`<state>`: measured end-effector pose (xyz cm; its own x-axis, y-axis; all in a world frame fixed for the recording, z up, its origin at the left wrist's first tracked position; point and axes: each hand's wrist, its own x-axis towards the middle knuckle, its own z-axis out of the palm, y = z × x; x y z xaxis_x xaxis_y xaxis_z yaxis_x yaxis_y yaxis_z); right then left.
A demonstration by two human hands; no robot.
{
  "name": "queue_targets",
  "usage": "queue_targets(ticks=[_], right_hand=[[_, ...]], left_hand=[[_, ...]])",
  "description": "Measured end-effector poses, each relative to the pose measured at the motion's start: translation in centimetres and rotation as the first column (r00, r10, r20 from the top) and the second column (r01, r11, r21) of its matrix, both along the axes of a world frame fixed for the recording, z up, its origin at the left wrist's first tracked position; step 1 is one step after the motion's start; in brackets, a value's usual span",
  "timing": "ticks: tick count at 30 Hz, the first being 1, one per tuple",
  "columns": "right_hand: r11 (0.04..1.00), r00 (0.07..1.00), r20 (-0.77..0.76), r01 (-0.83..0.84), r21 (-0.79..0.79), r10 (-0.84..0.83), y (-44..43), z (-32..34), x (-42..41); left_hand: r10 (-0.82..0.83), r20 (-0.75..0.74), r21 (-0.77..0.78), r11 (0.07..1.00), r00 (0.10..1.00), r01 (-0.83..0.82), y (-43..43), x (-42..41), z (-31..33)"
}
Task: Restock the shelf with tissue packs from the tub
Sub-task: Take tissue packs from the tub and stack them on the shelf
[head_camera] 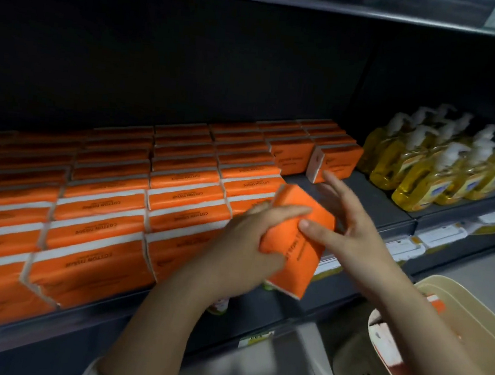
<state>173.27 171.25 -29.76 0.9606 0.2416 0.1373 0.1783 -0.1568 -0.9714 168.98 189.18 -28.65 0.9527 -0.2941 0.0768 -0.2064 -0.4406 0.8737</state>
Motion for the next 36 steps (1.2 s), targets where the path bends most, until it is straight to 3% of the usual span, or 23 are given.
queue_targets(ticks=[3,5,8,11,14,18,22,27,36], right_hand=[[0.982,0.981,-0.09,-0.178,-0.059,0.172,-2.2,-0.3,0.1],[0.975,0.972,-0.113,-0.215,-0.054,0.208,-3.1,-0.5,0.1],[0.988,0.986,-0.075,-0.149,0.033,0.151,-3.7,-0.8,0.7],[0.995,0.999,-0.046,0.006,0.104,-0.001,-3.4,-1.8,2.0],[0.988,0.994,-0.054,0.097,0.118,-0.091,-1.5,-2.7,2.7],[0.974,0.983,-0.1,0.166,0.152,-0.152,0.4,-4.5,3.2],[0.979,0.98,-0.056,0.195,0.051,-0.192,0.9,-5.8,3.6],[0.95,0.978,0.087,0.205,-0.235,-0.189,1.2,-7.3,2.7],[0.913,0.973,0.135,0.222,-0.342,-0.186,0.9,-7.2,1.9]], left_hand=[[-0.084,-0.007,0.129,0.988,0.996,0.084,-0.6,-0.3,-0.4],[-0.11,-0.028,0.118,0.987,0.994,0.112,-0.8,-0.4,-0.4],[-0.061,0.059,0.051,0.997,0.996,0.058,-0.7,-0.2,0.1],[0.114,0.205,0.059,0.99,0.972,-0.129,0.3,0.3,0.5],[0.245,0.27,0.315,0.892,0.931,-0.326,1.8,0.6,0.2],[0.22,0.202,0.572,0.765,0.955,-0.297,2.8,0.5,-0.7],[0.189,0.228,0.62,0.728,0.955,-0.292,2.7,0.8,-1.3],[0.267,0.283,0.588,0.71,0.921,-0.387,2.3,1.2,-1.8],[0.245,0.325,0.646,0.648,0.914,-0.403,1.5,1.5,-2.7]])
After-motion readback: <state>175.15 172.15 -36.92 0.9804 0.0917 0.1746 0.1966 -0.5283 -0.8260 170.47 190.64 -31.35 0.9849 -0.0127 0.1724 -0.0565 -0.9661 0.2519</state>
